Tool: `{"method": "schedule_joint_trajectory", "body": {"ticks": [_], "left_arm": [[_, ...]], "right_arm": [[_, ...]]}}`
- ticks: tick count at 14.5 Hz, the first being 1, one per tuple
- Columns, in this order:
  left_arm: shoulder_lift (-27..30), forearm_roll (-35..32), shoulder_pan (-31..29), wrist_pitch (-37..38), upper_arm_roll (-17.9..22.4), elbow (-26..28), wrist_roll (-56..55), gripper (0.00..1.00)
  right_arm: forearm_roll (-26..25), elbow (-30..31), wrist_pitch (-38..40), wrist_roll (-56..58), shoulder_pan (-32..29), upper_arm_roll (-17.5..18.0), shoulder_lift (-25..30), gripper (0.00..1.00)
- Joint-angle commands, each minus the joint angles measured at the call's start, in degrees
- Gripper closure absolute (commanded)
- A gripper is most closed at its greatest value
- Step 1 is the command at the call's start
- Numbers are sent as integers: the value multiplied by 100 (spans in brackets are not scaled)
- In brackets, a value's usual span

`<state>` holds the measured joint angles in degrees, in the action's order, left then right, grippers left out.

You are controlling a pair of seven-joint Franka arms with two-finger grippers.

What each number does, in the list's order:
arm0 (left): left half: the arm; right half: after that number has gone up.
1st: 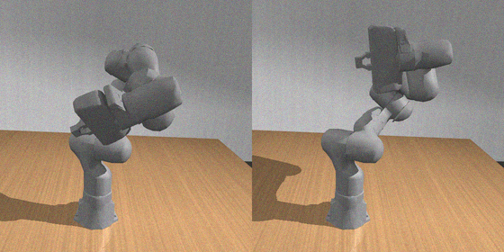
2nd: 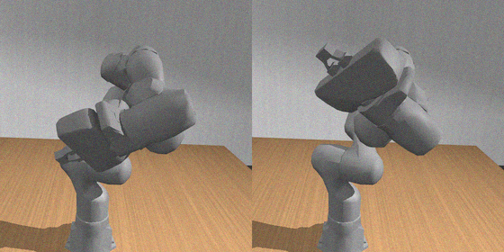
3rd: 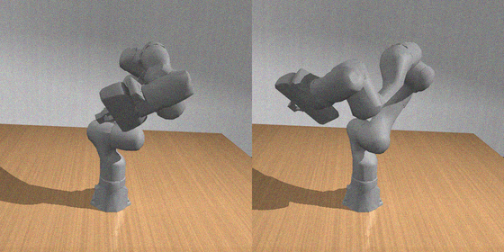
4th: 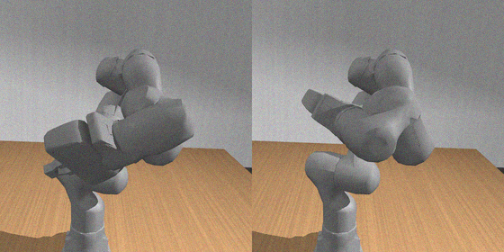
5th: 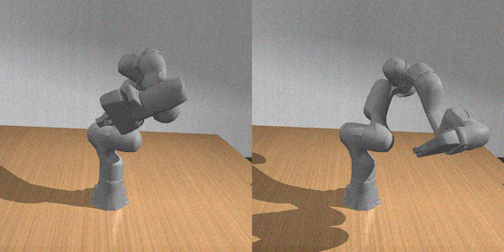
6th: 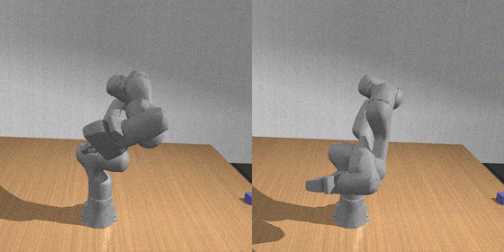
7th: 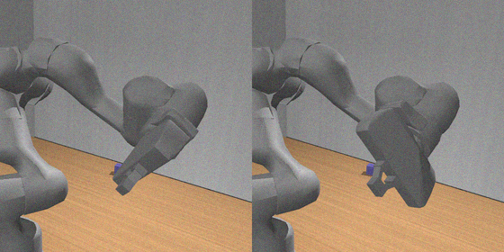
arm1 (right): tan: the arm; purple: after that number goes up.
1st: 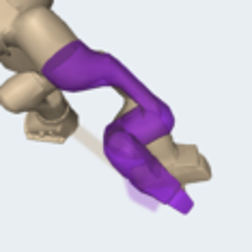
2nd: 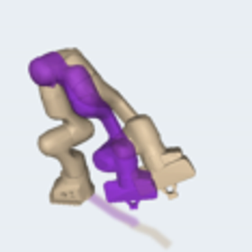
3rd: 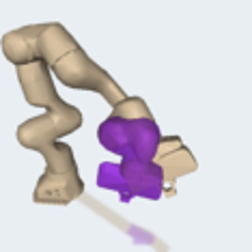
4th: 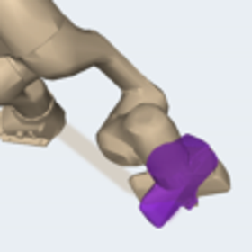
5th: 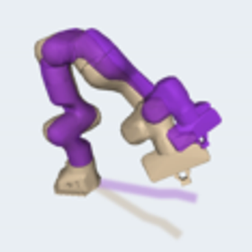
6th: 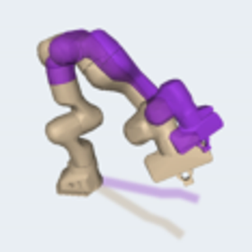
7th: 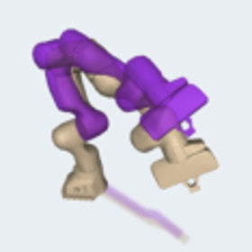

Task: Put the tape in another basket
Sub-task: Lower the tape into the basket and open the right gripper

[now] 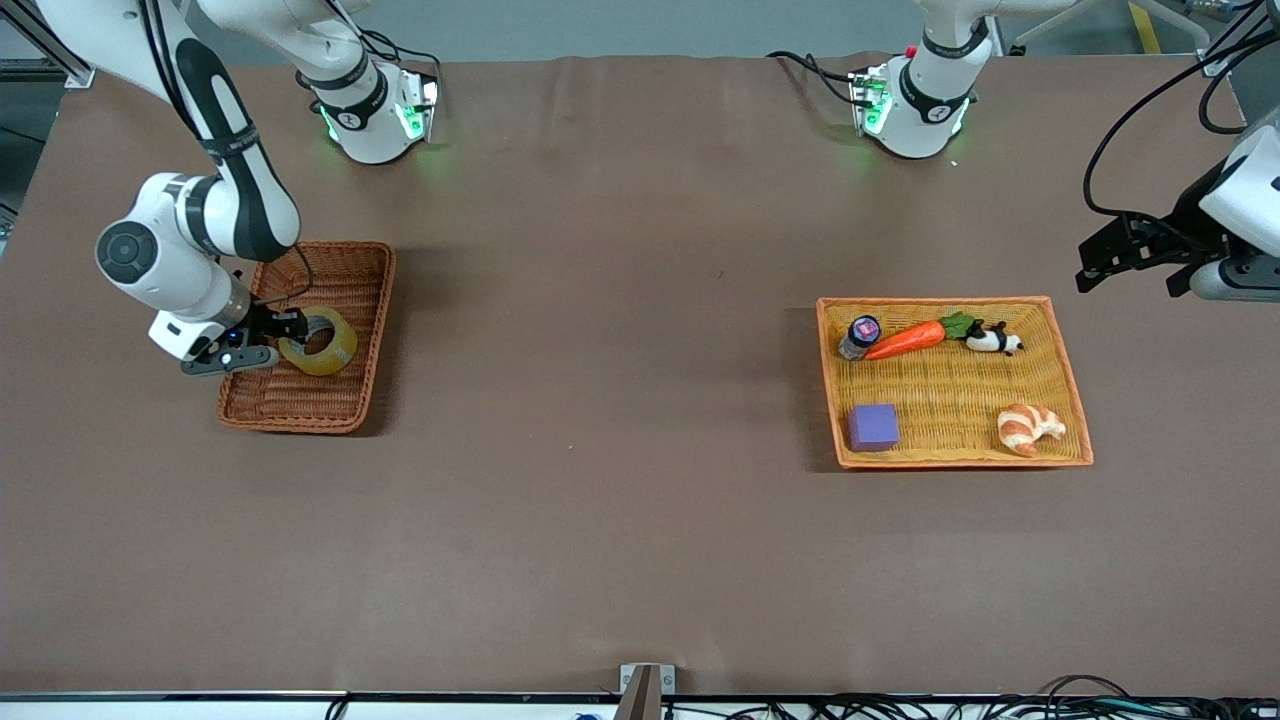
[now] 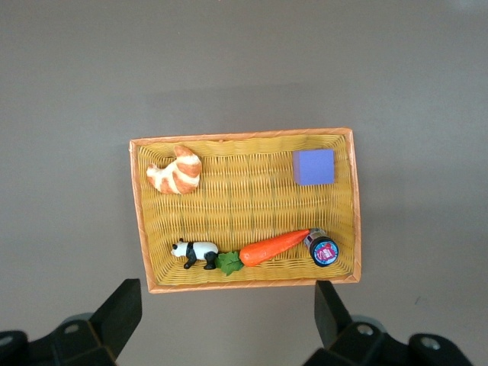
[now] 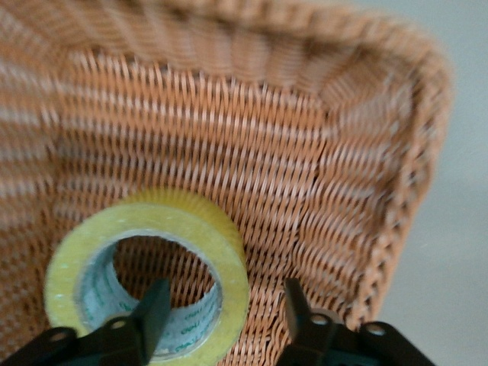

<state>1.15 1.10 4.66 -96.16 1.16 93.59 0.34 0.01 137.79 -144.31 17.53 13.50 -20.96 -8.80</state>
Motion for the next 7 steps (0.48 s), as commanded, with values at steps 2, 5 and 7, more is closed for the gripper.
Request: {"method": "schedule_joint_trajectory", "body": {"ticks": [2,5,7], "left_arm": [[8,-128,26,62,24,-86,10,0],[8,-119,17,62,24,-78,28,0],[8,-119,17,62,24,-86,37,0]], "right_arm": [[105,-383,298,-546,-40,39,844,0],[87,-1488,1506,-804,-136,145,863,0],[87,-2516,2448,-795,-216,145,810,0]]}}
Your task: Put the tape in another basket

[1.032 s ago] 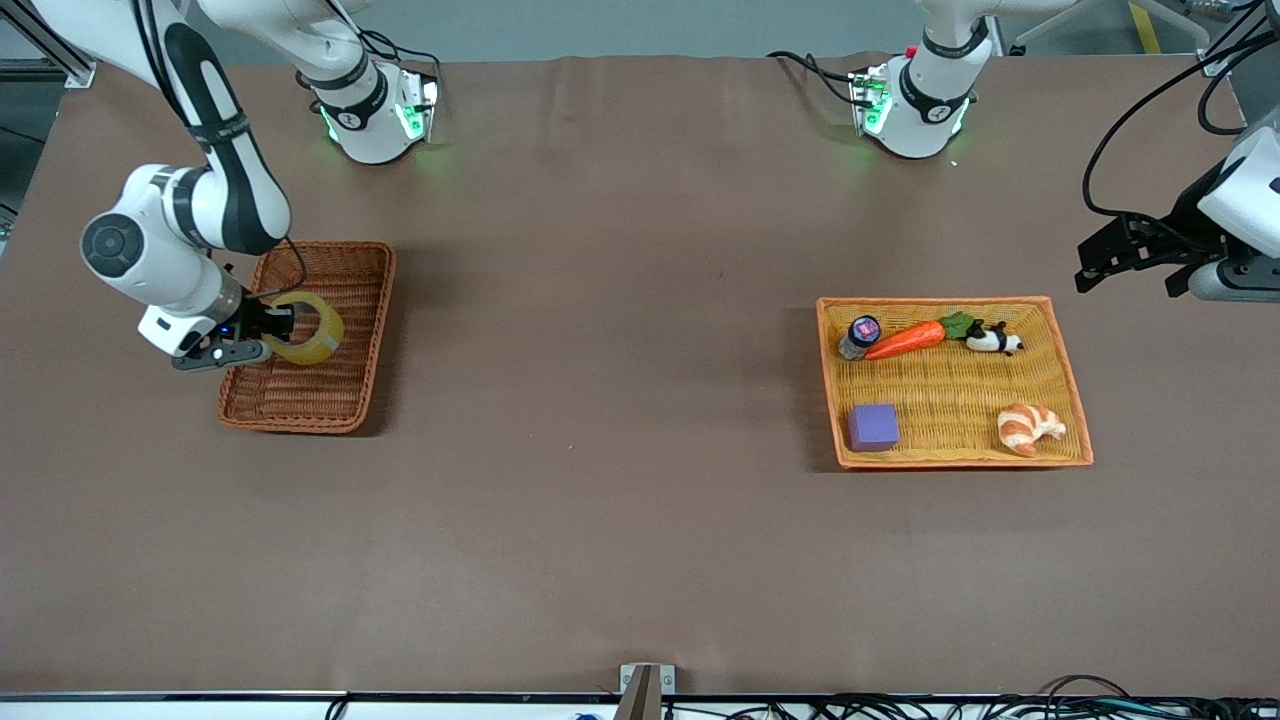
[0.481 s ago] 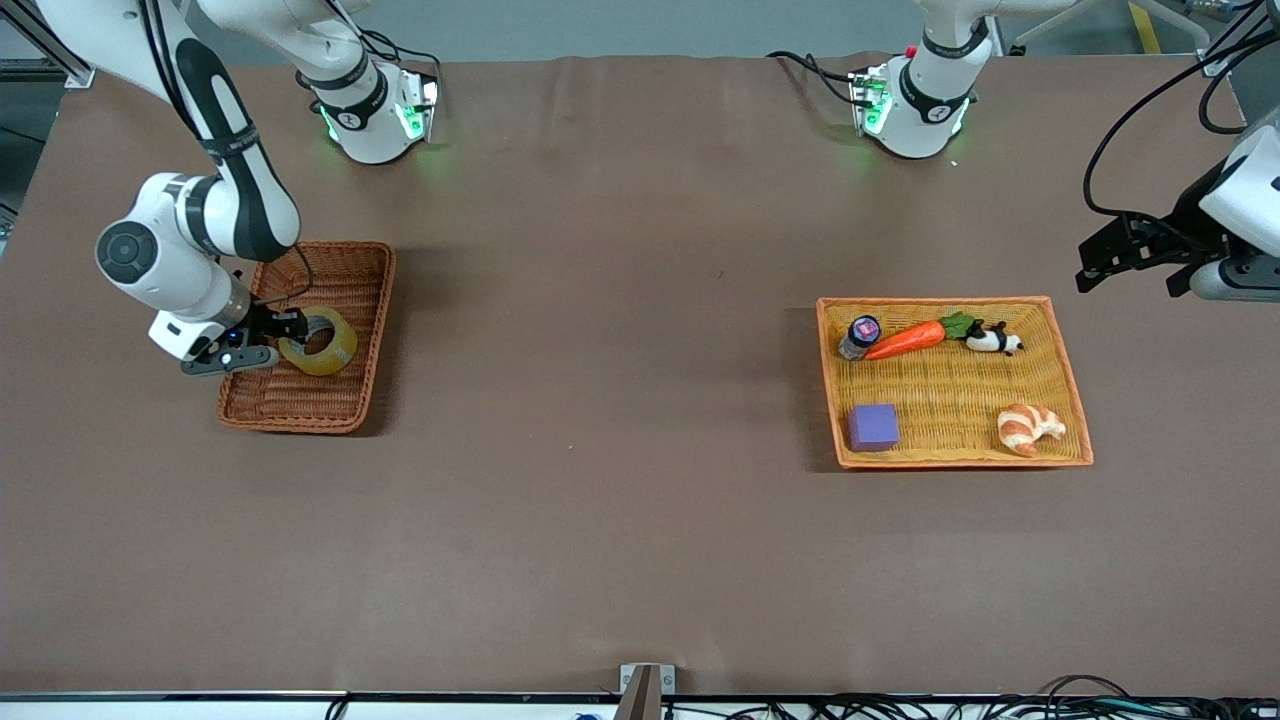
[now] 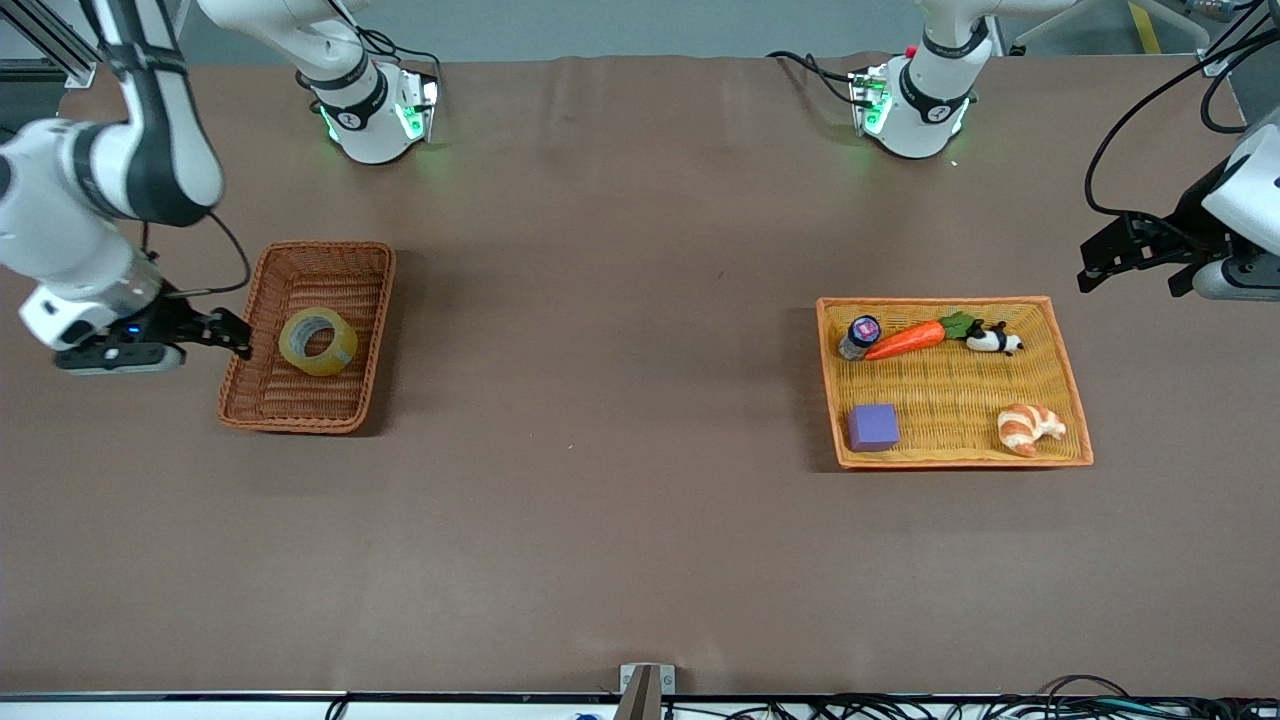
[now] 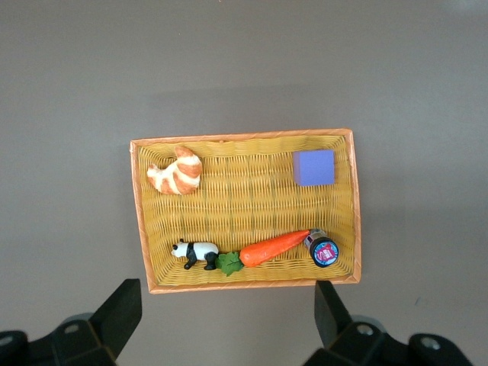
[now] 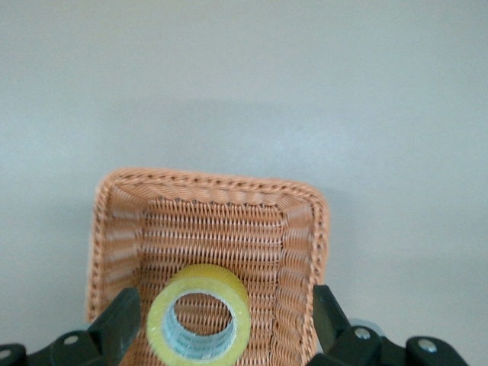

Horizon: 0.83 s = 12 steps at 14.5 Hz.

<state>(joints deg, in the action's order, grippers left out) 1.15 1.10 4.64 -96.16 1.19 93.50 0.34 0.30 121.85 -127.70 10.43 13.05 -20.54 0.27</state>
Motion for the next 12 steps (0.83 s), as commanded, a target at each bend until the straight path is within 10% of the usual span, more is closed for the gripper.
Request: {"method": "schedule_joint_trajectory", "body": {"ticks": [1,6,12], "left_arm": [[8,-119,19,62,31,-69,37,0],[-10,-119,19,62,22,-69,19,0],[-27,-75,19,62,31,-157,-7,0]], "right_arm": [[49,-1317,1130,-85,-215,112,-123,0],[-213,-2355,1887,-120,-935,1191,-150,0],[-531,-3693,3212,-1486,-743,1254,-273,0]]}}
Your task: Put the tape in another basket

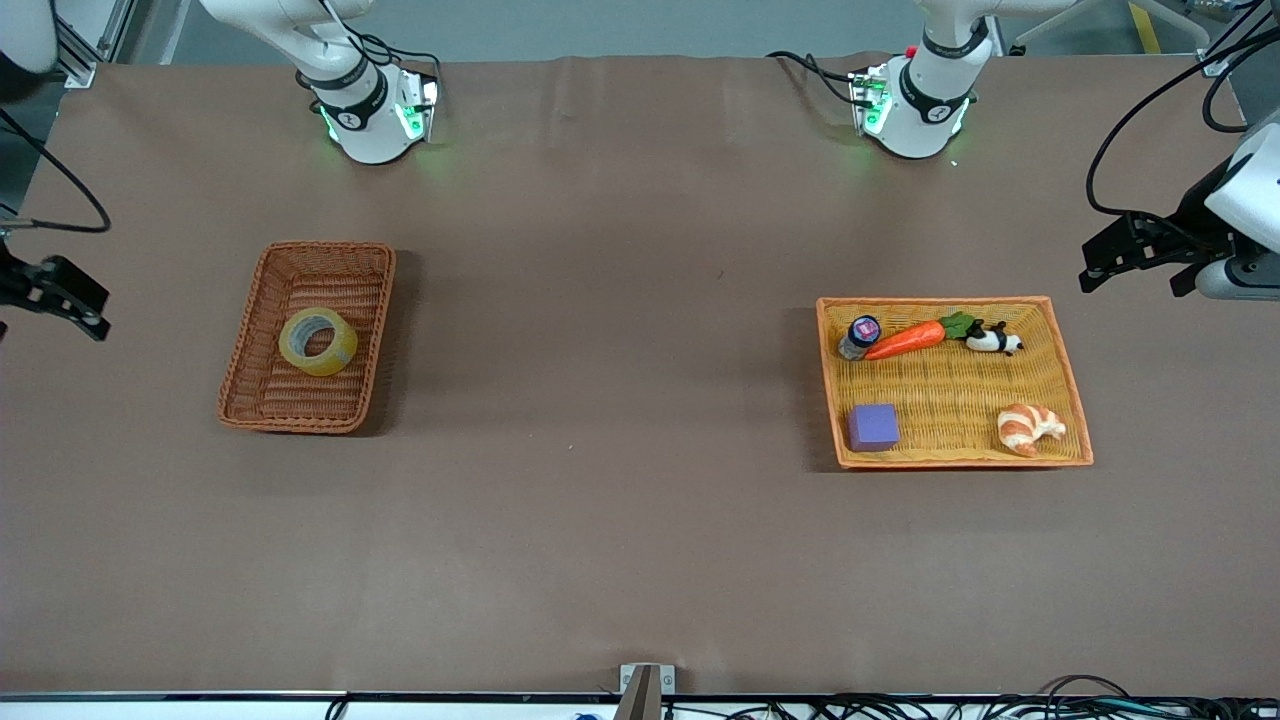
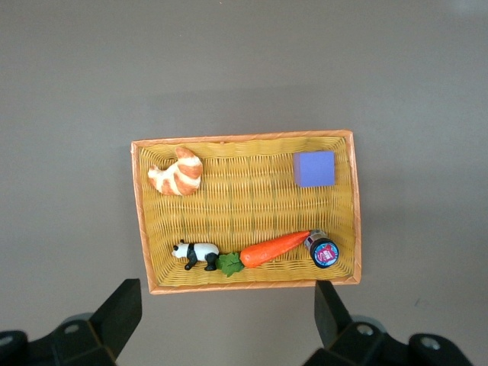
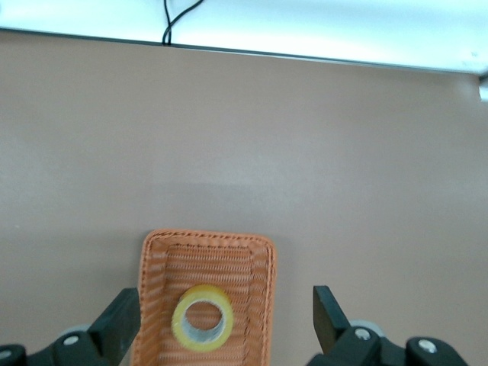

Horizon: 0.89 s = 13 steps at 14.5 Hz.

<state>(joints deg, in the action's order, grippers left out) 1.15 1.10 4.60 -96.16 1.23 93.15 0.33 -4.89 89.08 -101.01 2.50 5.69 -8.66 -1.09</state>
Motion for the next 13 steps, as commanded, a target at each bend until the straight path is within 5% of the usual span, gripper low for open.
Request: {"method": "schedule_joint_trajectory", "body": {"ticks": [1,3,13], "left_arm": [[-28,-66,24,62,26,-131,2,0],[-36,-66,15,62,35,-166,11,0],[-45,-101,6,62,35,-210,37,0]], "right_arm": [[31,-435,904,-1238,124,75,-76,0],[119,-462,1197,-1944,231,102,90,0],[155,-444,1426,-1094,82,243,100,0]]}}
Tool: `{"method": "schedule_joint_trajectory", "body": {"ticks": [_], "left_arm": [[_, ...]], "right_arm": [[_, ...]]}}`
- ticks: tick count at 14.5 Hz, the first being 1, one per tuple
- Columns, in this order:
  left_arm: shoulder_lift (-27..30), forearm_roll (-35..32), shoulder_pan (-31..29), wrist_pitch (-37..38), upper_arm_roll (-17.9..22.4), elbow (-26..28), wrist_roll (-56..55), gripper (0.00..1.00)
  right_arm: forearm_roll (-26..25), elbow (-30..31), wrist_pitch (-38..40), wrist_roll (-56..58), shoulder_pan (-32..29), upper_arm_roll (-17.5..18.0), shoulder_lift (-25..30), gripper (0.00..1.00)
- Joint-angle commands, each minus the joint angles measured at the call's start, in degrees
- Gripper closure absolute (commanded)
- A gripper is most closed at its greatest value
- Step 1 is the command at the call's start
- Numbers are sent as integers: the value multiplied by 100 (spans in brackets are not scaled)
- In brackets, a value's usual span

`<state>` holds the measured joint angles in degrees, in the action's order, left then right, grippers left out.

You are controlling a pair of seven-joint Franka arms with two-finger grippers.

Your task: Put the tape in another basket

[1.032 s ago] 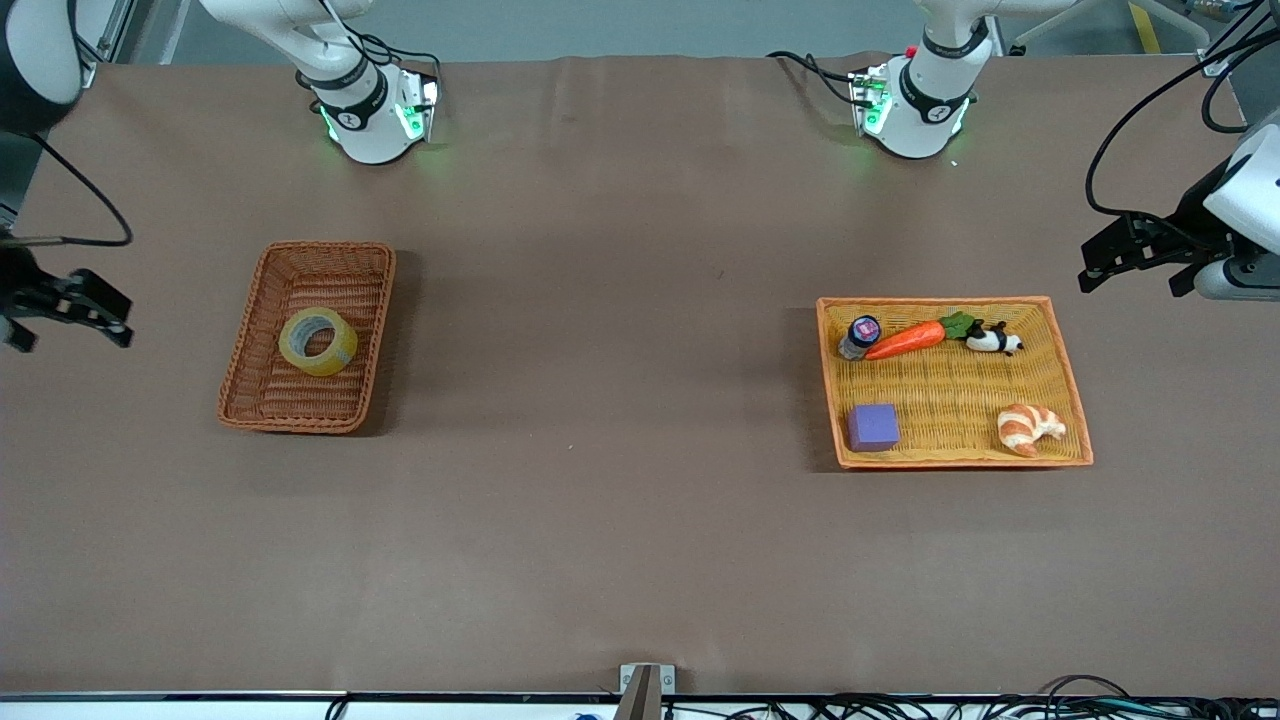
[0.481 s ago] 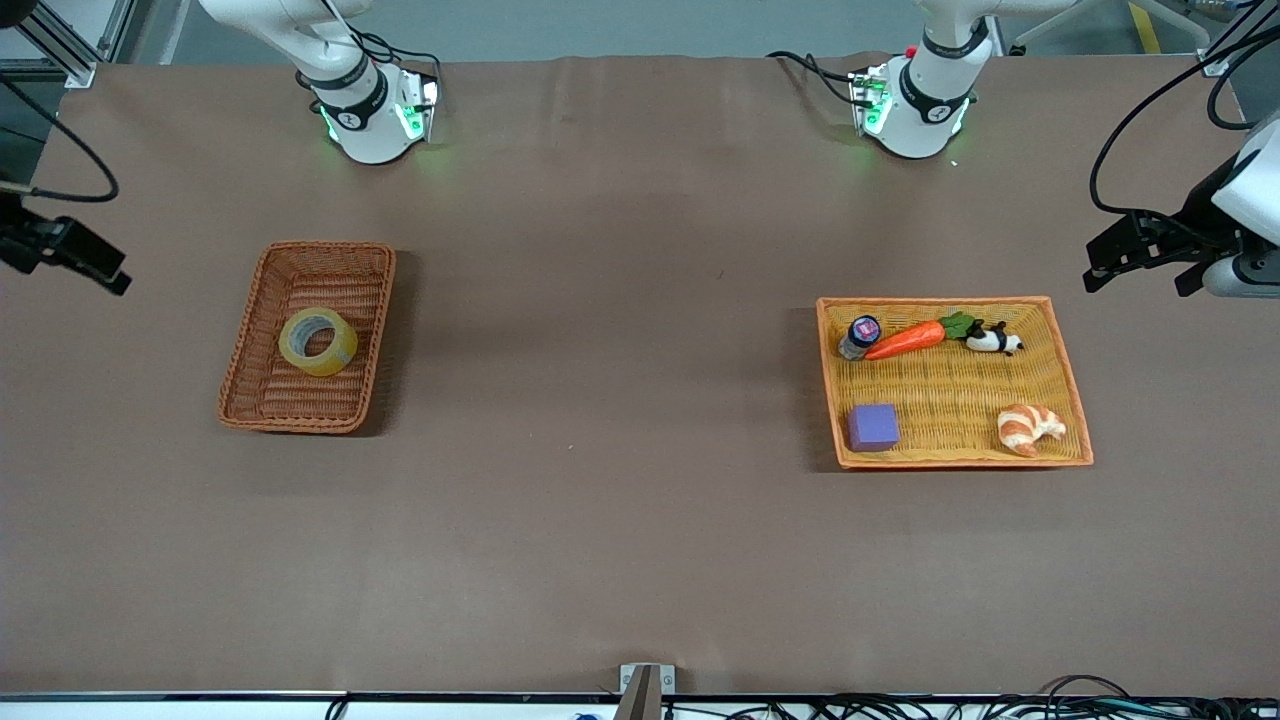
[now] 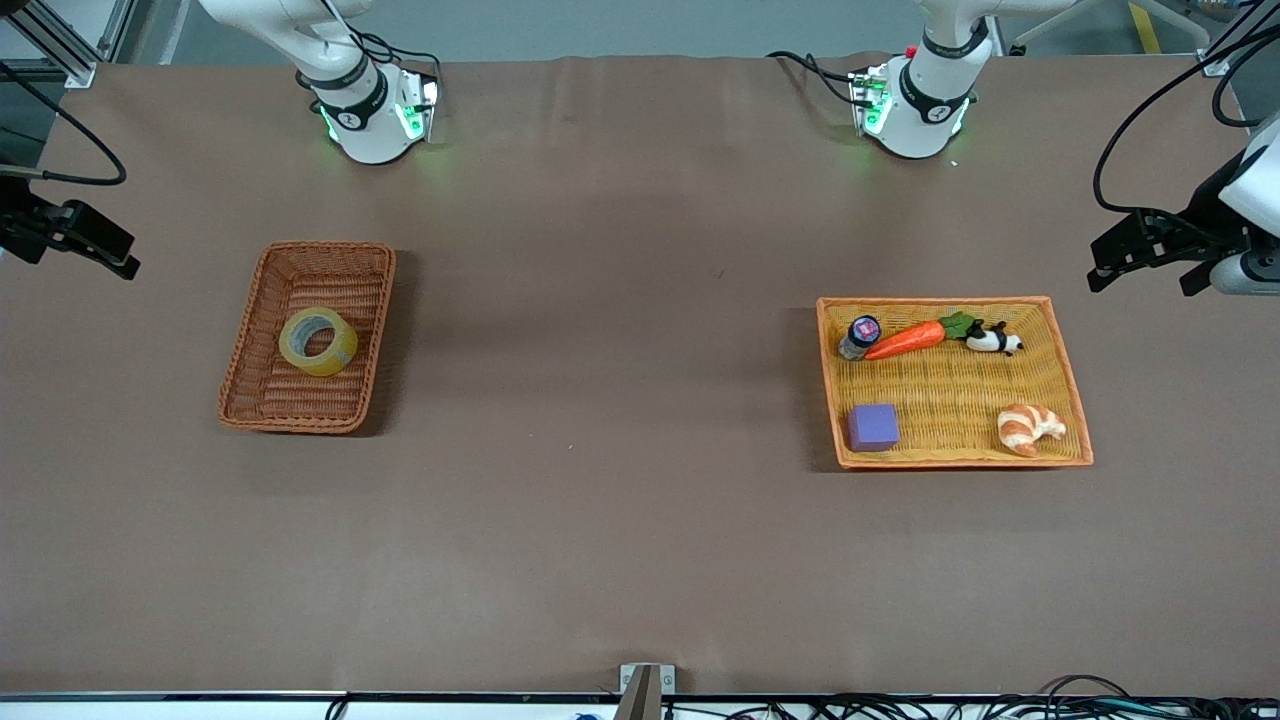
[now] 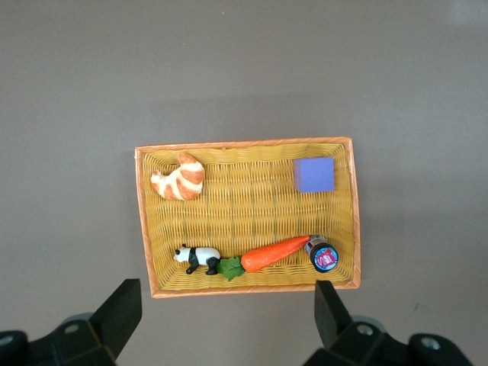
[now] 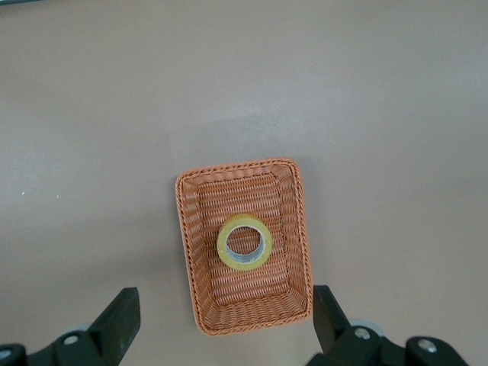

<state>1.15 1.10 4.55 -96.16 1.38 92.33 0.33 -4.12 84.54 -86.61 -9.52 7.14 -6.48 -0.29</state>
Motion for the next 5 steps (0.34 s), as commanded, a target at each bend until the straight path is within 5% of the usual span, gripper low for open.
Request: {"method": "schedule_joint_trajectory", "body": {"ticks": [1,5], "left_arm": [[-45,-110,11,63,20,-136,19,0],[-54,-119,2,63,20,-127,45,0]], "right_arm": [[113,10,-66,108,-64,15,12,0],[281,80,-383,686,-73,-125,12,0]]}}
